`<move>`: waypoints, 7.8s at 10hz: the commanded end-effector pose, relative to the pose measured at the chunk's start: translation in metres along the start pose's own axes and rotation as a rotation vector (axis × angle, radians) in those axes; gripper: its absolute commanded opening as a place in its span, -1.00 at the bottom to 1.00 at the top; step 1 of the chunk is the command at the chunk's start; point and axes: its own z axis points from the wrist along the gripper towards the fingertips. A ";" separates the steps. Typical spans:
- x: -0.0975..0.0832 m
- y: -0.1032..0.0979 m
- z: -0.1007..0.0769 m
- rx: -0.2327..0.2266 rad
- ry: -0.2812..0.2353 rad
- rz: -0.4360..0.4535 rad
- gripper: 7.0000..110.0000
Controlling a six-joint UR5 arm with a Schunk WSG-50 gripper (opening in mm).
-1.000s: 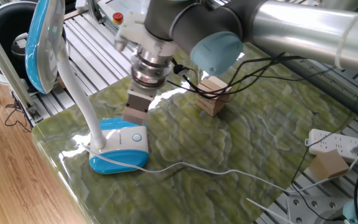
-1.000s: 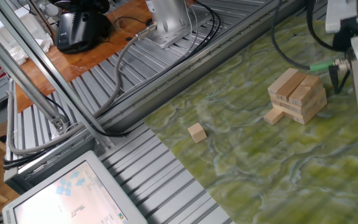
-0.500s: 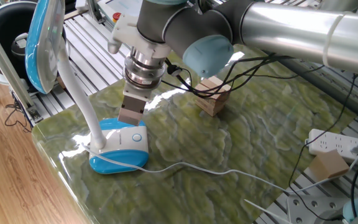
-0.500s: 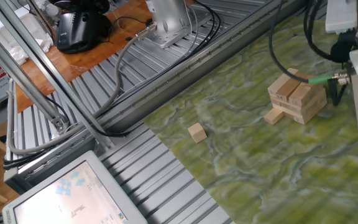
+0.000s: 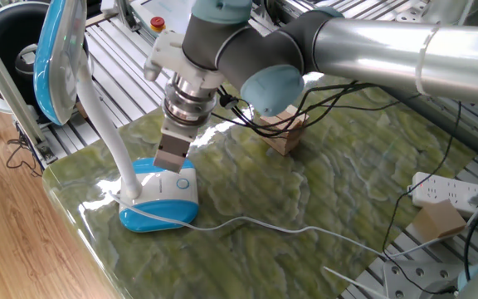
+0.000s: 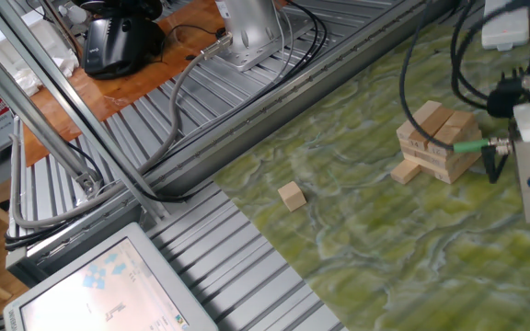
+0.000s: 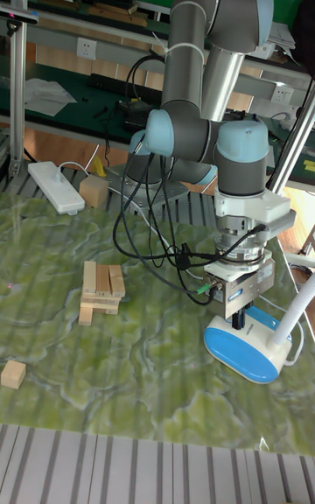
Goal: Turn on the desk lamp by pressing the button
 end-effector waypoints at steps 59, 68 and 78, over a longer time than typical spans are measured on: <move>0.047 0.027 0.020 -0.005 0.149 -0.099 -1.00; 0.084 0.012 -0.024 -0.058 0.213 -0.189 -1.00; 0.031 0.025 -0.024 -0.083 0.110 -0.071 -1.00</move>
